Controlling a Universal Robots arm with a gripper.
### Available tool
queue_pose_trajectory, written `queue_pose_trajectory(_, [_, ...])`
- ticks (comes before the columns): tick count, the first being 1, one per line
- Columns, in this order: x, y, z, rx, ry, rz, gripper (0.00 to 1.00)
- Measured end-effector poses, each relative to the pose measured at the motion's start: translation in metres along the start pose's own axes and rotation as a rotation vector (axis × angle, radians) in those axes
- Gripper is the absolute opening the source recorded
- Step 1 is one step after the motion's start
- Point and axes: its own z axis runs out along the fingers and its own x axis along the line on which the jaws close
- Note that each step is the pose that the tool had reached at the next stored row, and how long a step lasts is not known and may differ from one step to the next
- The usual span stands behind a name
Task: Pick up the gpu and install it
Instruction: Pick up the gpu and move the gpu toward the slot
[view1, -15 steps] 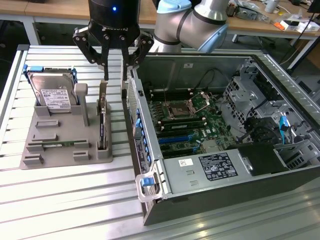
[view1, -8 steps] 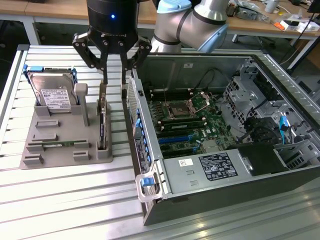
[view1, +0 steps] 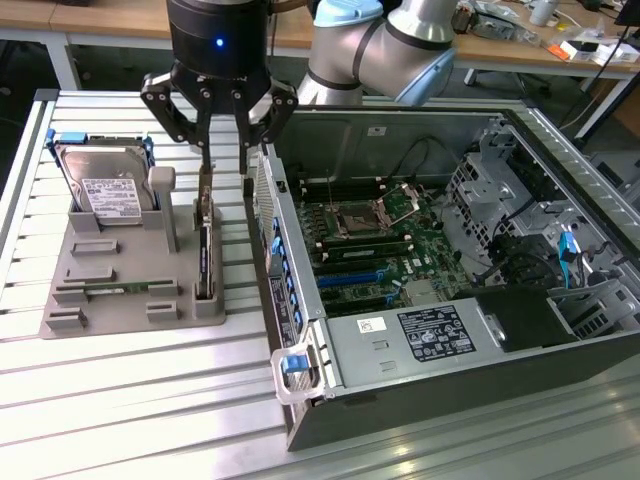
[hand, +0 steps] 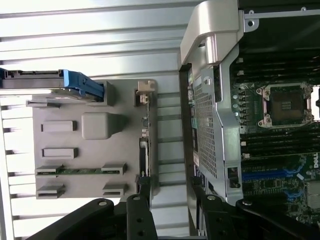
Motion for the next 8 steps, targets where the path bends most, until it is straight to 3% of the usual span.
queue_pose_trajectory(8, [0.0029,-0.0004,0.0048,-0.0001,0.0000,0.000,0.42])
